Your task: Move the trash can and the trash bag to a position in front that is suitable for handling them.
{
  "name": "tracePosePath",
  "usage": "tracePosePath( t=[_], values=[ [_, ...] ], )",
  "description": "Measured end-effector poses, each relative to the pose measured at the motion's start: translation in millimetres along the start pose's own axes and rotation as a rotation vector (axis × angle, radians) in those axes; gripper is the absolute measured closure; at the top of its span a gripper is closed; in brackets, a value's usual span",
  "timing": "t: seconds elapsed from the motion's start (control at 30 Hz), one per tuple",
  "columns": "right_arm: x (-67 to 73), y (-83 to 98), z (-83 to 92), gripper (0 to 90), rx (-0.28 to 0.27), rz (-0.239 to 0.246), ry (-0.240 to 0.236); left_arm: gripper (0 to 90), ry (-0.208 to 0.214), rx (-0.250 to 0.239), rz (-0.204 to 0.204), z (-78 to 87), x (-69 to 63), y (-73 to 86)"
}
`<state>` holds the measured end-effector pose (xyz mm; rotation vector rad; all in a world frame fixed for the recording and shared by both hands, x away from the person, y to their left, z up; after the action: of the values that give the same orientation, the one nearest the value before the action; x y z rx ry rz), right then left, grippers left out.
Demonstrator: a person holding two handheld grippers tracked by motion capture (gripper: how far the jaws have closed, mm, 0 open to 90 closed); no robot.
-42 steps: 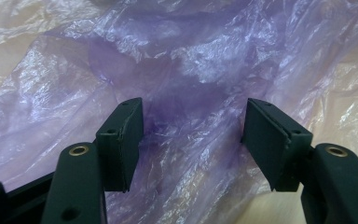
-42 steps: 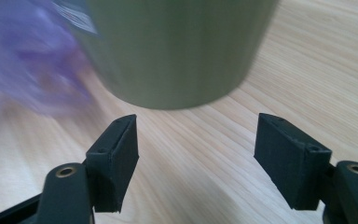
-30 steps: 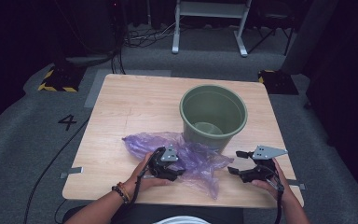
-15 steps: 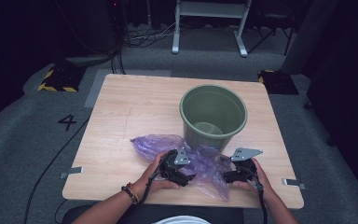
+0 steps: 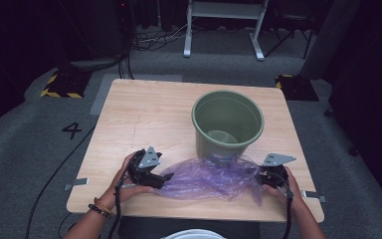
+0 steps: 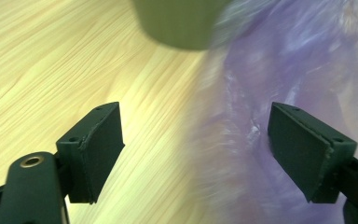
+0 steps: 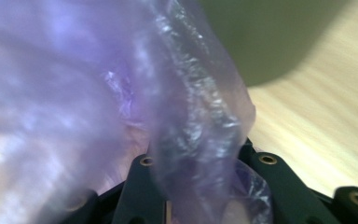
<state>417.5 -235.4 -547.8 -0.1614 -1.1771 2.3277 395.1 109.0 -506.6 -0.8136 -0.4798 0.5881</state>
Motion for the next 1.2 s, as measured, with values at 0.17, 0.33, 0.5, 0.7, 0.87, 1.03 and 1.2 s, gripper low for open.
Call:
tracePosePath(
  t=[0.17,0.33,0.5,0.7,0.87,1.03,1.2],
  values=[
    [-23.9,4.0,15.6,58.0,-0.026,-0.06,0.087,21.6,0.017,0.025,0.03,4.6,19.1,23.1],
    [-51.1,2.9,35.2,34.9,-0.057,-0.138,0.213,23.2,0.025,0.085,0.017,-8.0,25.4,39.8],
    [-64.9,-2.0,65.6,31.2,-0.121,-0.179,0.347,22.8,0.056,0.079,0.053,-8.5,27.1,46.3],
    [-58.1,-14.4,100.7,27.0,-0.173,-0.137,0.466,22.3,0.079,0.121,0.02,-18.0,16.7,55.0],
    [-53.2,-22.0,113.3,27.2,-0.197,-0.127,0.512,20.3,0.079,0.113,0.028,-18.8,17.1,55.6],
    [-3.9,-40.2,100.2,25.8,-0.243,-0.055,0.309,18.6,0.074,0.109,0.027,-19.8,17.9,55.8],
    [34.7,-45.3,75.1,25.9,-0.191,0.04,0.207,17.1,0.064,0.112,0.031,-19.9,18.1,56.0]
  ],
)
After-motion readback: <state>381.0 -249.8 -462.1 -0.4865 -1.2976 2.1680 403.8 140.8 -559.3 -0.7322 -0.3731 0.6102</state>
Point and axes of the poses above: each handheld gripper's, and its own axes: z roughly backward along the jaws, y roughly out of its underside, x roughly to its left, the point moved 8 cm from there along -z, roughly forward along the jaws, and after that the axes turned 9 degrees about -y, right-handed, at the moved point
